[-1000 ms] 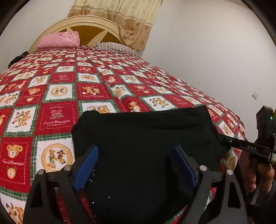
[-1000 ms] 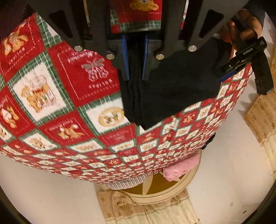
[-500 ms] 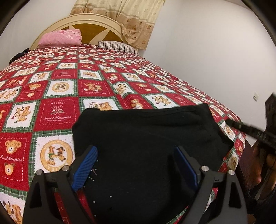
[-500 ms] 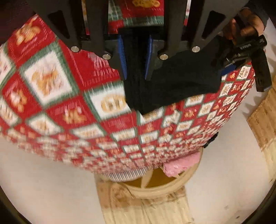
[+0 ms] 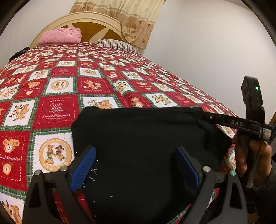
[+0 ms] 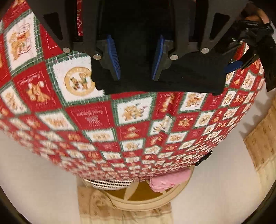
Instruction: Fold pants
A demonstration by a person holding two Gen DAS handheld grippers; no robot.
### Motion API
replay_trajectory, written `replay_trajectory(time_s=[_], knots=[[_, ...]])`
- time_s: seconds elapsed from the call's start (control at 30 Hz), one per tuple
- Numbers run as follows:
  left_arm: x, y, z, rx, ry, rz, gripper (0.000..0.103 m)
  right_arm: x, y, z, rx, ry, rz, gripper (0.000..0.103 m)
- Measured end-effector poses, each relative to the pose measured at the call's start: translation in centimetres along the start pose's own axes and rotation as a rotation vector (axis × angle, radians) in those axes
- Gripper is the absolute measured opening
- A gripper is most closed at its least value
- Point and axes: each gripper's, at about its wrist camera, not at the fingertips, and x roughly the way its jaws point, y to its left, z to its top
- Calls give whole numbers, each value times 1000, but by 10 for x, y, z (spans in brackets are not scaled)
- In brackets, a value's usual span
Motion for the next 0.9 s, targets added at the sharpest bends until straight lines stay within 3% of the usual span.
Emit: replay_trajectory(time_s=[0.17, 0.27, 0.4, 0.57, 0.7, 0.83, 0.9], knots=[[-3, -3, 2, 2, 0, 14, 97, -3, -7, -6, -8, -14, 35, 40], [-21, 3, 4, -6, -41, 41, 97, -11, -1, -8, -41, -30, 22, 40], [-31, 25, 9, -38, -62, 88, 101, -32, 1, -18, -81, -74, 11, 59], [-14, 37, 0, -81, 6, 97, 101, -36, -12, -29, -50, -51, 4, 59], [-16, 33, 0, -57, 11, 105, 101, -22, -20, -35, -36, 19, -42, 61], [-30, 28, -9, -53, -14, 107, 101, -40, -13, -26, -65, -37, -80, 61], [-27, 23, -15, -28, 9, 110, 101, -53, 6, -9, -127, -79, -50, 61]])
